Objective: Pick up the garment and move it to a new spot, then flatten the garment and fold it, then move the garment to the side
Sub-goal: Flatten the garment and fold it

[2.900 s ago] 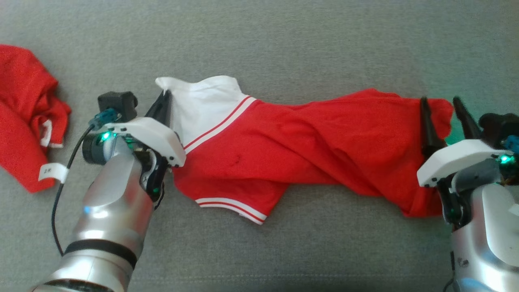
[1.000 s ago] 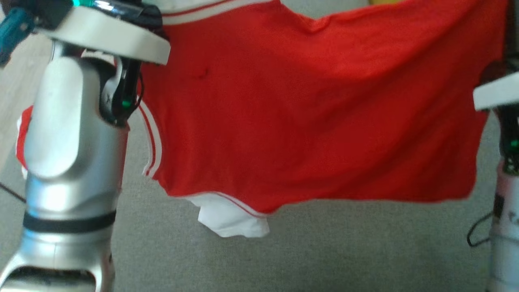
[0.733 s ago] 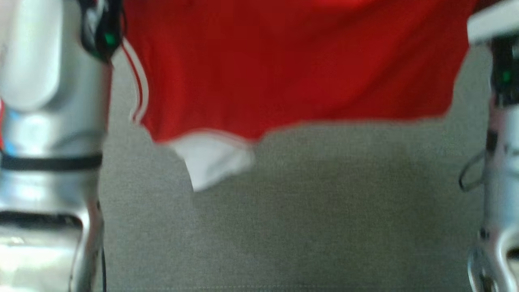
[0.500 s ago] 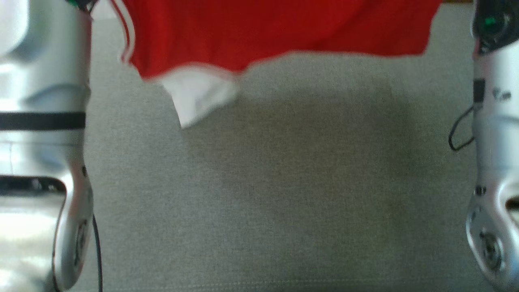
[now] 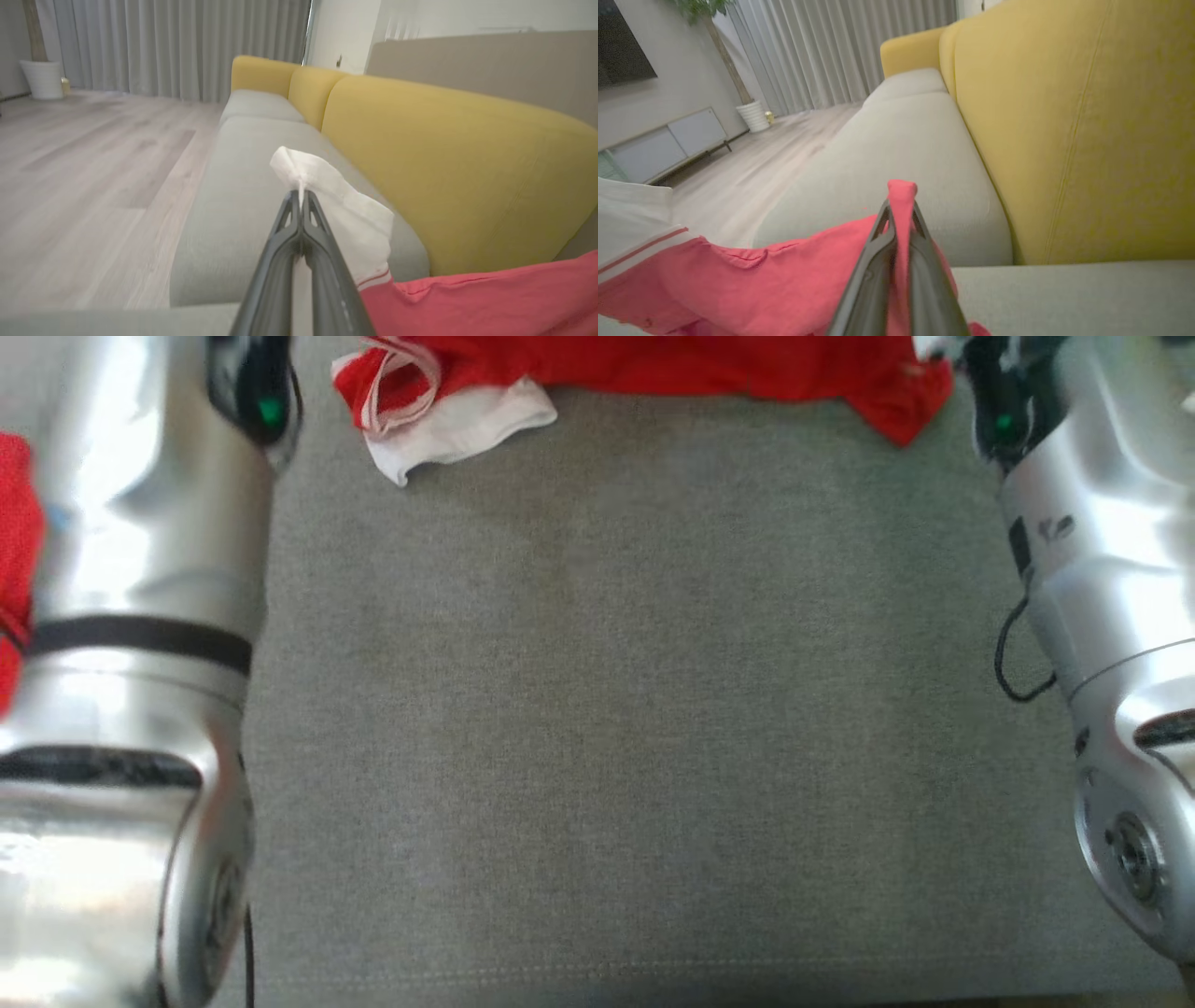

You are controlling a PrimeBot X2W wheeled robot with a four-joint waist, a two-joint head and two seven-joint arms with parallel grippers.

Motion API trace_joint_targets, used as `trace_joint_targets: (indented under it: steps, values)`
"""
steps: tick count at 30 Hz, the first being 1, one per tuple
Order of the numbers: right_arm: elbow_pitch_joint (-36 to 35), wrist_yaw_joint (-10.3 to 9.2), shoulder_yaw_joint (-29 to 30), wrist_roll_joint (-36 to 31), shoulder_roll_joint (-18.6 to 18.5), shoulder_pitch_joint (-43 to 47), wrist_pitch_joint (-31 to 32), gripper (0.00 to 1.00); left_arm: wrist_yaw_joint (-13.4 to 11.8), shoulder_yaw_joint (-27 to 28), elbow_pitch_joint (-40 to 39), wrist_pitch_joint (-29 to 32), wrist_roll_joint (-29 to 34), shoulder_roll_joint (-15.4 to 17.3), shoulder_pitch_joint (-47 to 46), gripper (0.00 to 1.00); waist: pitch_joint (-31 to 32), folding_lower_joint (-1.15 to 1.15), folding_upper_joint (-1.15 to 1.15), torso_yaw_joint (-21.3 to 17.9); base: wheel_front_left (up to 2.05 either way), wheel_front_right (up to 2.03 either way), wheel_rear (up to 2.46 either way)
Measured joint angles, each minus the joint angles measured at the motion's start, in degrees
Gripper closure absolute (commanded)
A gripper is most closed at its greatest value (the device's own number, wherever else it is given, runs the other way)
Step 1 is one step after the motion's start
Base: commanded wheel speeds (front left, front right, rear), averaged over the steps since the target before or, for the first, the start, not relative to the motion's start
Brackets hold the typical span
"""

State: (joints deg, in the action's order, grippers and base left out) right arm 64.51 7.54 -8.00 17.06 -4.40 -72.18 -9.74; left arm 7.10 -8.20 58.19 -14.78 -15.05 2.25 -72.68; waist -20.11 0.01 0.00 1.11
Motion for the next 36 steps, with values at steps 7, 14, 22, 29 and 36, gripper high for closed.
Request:
trace_joint_targets:
  steps: [7, 14, 22, 29, 36]
  values:
    - [5.6, 0.0, -3.2, 1.0, 0.0, 0.0, -1.8, 1.0, 0.0, 0.9, 2.5, 0.1, -0.3, -0.4, 4.1, 1.0, -2.7, 0.0, 0.0, 0.7, 0.0, 0.0, 0.0]
    - [6.3, 0.0, -6.8, 2.1, 0.0, 2.4, -3.8, 1.0, 0.0, 1.5, 0.4, 0.1, 0.7, -0.2, 9.4, 1.0, -1.4, 0.0, 0.0, 1.1, 0.0, 0.0, 0.0]
    - [0.1, 0.0, -8.2, 6.1, -0.4, 19.6, -4.5, 1.0, 0.0, 3.4, -11.7, 0.1, 0.7, -0.3, 27.2, 1.0, 3.4, -0.01, 0.0, 1.7, 0.0, 0.0, 0.0]
    - [-12.7, 0.0, -6.4, 8.4, -3.1, 38.8, -4.5, 1.0, 0.0, 3.2, -26.5, 0.1, 1.0, -0.3, 47.4, 1.0, 9.8, -0.01, 0.0, 2.0, 0.0, 0.0, 0.0]
    - [-23.5, 0.0, -3.5, 8.9, -3.9, 54.0, -1.9, 1.0, -0.1, 2.5, -40.9, 1.2, 1.9, 1.5, 63.7, 1.0, 15.1, -0.01, 0.01, 2.0, 0.0, 0.0, 0.0]
